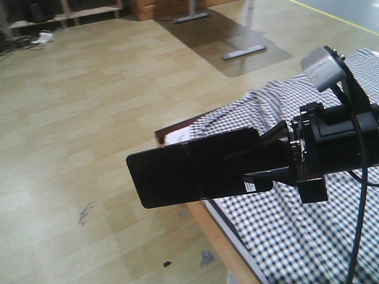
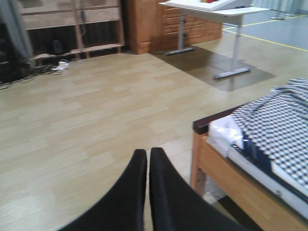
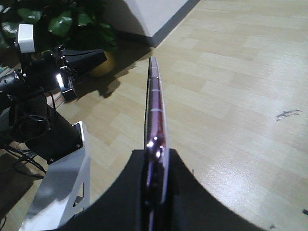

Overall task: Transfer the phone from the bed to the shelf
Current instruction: 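Hold the phone in the right gripper while the base turns away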

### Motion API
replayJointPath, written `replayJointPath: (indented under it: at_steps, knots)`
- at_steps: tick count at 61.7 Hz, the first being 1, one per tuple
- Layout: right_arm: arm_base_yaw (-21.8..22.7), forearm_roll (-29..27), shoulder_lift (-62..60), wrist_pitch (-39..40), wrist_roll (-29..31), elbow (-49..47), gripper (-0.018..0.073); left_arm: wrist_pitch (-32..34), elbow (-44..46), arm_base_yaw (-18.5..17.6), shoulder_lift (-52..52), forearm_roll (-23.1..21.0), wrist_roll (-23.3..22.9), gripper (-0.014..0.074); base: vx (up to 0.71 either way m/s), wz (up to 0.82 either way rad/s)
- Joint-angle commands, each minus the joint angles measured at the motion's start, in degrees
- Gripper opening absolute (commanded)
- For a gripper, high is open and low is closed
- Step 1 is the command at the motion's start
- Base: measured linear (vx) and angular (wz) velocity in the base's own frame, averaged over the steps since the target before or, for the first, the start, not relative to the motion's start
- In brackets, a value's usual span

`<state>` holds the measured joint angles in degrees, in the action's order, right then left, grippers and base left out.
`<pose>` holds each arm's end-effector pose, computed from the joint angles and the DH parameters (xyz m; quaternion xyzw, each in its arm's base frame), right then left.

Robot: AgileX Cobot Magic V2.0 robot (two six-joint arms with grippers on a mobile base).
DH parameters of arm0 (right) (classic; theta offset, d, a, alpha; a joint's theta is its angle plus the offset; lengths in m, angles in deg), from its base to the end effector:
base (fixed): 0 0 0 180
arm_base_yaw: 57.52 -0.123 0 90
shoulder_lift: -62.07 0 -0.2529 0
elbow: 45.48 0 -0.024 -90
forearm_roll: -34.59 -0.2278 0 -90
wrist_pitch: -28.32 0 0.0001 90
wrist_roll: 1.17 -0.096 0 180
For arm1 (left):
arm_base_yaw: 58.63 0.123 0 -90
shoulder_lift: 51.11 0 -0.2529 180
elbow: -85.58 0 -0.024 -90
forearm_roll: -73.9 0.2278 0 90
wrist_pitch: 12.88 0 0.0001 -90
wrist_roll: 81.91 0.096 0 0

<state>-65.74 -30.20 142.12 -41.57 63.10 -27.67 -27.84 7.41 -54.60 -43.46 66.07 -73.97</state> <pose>0.1987 0.1111 0.3222 -0.3920 0.7536 0.4166 0.3238 0.0691 0.0015 0.1794 -0.0133 0.7695 0.0110 0.6384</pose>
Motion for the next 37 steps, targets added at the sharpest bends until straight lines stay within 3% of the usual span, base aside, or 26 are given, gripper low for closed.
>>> replayJointPath:
  at_steps: [1,37]
  knots:
    - [0.01,-5.4,-1.46,-4.08,0.19,-1.5,-0.0001,4.13,-0.15,-0.28,-0.27,-0.54,-0.22,0.0001,0.05,0.52]
    - [0.01,-5.4,-1.46,-4.08,0.19,-1.5,-0.0001,4.13,-0.15,-0.28,-0.27,-0.54,-0.22,0.0001,0.1,0.51]
